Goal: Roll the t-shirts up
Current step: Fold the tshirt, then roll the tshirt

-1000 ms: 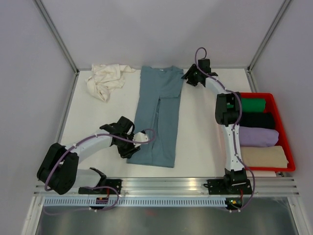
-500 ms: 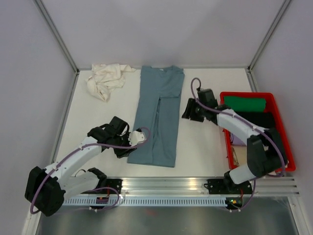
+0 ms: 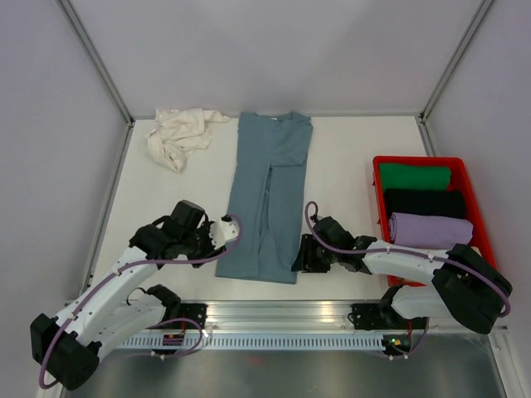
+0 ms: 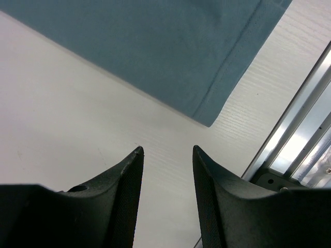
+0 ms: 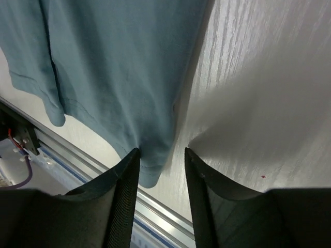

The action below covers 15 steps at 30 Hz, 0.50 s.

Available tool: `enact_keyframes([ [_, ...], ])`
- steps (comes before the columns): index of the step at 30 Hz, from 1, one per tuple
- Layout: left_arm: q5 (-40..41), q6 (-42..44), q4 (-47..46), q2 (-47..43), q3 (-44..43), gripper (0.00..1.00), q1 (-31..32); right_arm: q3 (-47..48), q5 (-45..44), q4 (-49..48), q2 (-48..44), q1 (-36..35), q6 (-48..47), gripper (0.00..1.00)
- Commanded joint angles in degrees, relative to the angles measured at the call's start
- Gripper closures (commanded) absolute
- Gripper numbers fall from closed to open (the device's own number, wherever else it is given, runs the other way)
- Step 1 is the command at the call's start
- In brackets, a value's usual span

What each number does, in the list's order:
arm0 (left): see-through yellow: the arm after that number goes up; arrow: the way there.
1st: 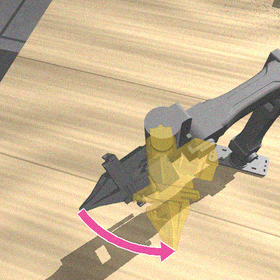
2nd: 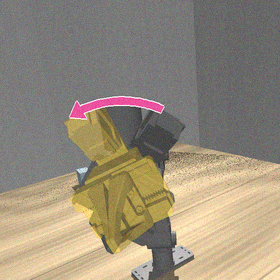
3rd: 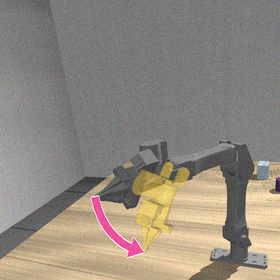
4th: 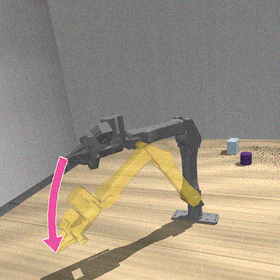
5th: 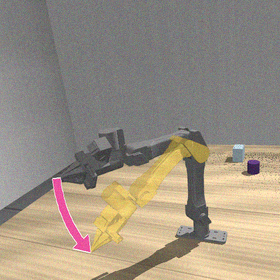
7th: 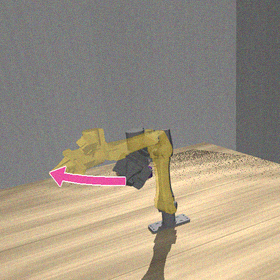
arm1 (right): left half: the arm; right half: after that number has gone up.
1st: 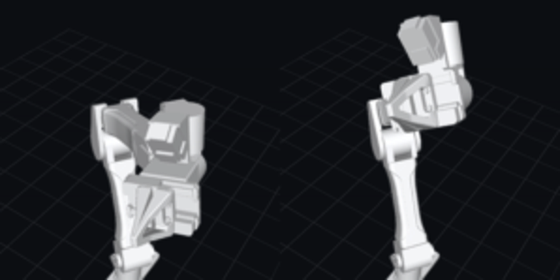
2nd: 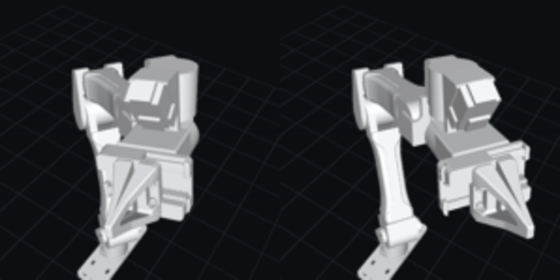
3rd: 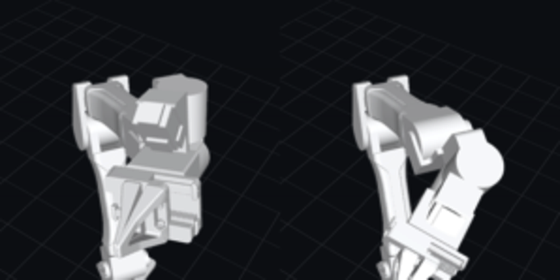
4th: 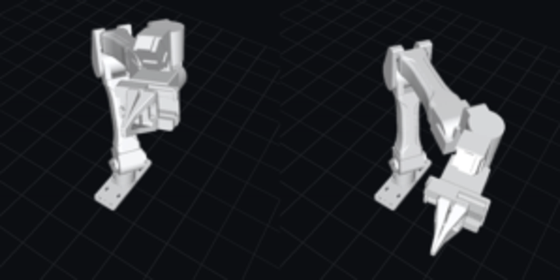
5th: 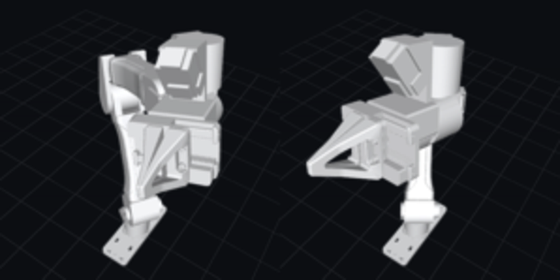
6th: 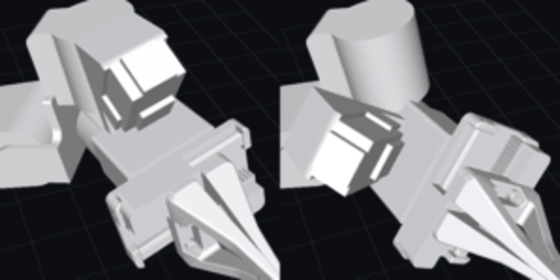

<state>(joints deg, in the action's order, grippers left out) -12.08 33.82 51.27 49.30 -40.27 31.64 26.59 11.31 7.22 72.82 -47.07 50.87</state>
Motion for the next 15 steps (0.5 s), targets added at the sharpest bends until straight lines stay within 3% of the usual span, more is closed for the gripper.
enact_keyframes([
  [1, -0.5, -1.2, 0.1, -0.6, -1.5, 0.51, 0.3, -3.6, -0.1, -5.3, 2.1, -0.4, 4.5, 0.54],
  [2, -1.2, -0.5, 0.1, -0.6, -1.1, 0.51, 0.3, -3.6, 0.4, -5.9, 2.8, -0.3, 4.2, 0.62],
  [3, -1.5, -0.2, 0.1, -0.6, -1.0, 0.51, 0.3, -3.7, 1.0, -6.7, 4.1, -0.4, 4.1, 0.81],
  [5, -3.7, 2.1, 0.2, -0.7, -0.6, 0.51, 0.3, -4.5, 2.8, -10.4, 4.4, -0.4, 4.5, 0.97],
  [10, -7.4, 2.9, 0.3, 4.0, -0.4, 0.52, 0.4, -3.4, -0.9, -0.5, 0.2, 0.0, 0.5, 1.0],
  [13, -8.6, 7.6, 2.2, 4.0, -0.3, 0.52, 0.9, -7.4, 0.3, 2.5, -6.4, 1.7, -0.2, 1.0],
  [15, -12.3, 16.4, 7.3, 2.5, -1.6, 0.52, 1.4, -9.4, -0.7, 5.7, -9.7, 3.6, -0.8, 1.0],
])
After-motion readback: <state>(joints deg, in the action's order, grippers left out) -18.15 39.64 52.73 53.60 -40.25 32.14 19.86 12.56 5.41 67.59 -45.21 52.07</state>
